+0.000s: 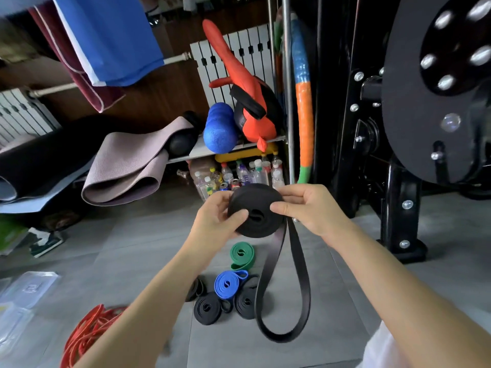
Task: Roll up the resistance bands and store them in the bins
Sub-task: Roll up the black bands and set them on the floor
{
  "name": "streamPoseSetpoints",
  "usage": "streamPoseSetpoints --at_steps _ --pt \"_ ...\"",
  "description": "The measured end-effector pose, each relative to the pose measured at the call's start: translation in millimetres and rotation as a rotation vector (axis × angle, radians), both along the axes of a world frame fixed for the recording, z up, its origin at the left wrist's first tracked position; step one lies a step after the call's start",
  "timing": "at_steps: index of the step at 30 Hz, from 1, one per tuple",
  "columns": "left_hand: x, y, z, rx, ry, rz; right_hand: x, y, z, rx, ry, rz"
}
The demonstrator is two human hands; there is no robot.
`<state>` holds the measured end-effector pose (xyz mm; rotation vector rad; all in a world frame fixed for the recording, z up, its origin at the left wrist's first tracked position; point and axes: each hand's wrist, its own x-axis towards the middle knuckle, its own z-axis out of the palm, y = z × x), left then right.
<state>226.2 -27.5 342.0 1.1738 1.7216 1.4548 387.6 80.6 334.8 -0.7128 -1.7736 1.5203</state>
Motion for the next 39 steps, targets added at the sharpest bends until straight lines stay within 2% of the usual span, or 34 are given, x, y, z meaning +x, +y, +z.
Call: streamPoseSetpoints --at_steps 3,4,6,11,18,21,24,26,27,29,31,33,35,39 --pt "-6 1 10 -0.01 0.728 -0.152 -2 -3 -3 0.044 -0.082 0.041" --pt "-5 2 13 -0.011 0.895 -0.23 -3 -5 -4 0.049 -0.092 0.048" --pt "-5 4 17 -0.061 1.014 -0.316 -3 -7 -4 0.085 -0.106 0.041" --pt "-7 8 18 -0.015 0.85 -0.217 4 -4 1 0.116 -0.098 -0.033" --pt "-1 3 5 0.21 0.257 0.019 12 -2 2 0.01 -0.032 -0.033" --pt "5 0 -5 0.29 0.069 0.074 11 -6 0 -0.053 0.041 -0.007" --pt "12 -5 -17 0.277 -0.089 0.062 11 -9 -2 -0.091 0.1 0.025" --pt "12 -9 -22 0.212 -0.007 0.035 12 -9 -4 -0.054 0.073 0.039" --pt "10 -10 -21 0.16 0.113 0.02 12 -9 -5 -0.018 0.034 0.044" --pt "0 -13 -15 0.027 0.507 -0.003 11 -9 -6 0.073 -0.071 0.061" --pt "-7 -15 -7 -0.025 0.907 -0.113 9 -11 -8 0.128 -0.134 0.09" --pt "-6 -15 -1 -0.043 1.139 -0.241 7 -13 -10 0.145 -0.154 0.107" --pt "-3 -12 0 -0.076 1.173 -0.286 5 -13 -10 0.165 -0.166 0.1" --pt "-7 -9 -5 0.013 0.946 -0.206 5 -13 -6 0.153 -0.112 0.063"
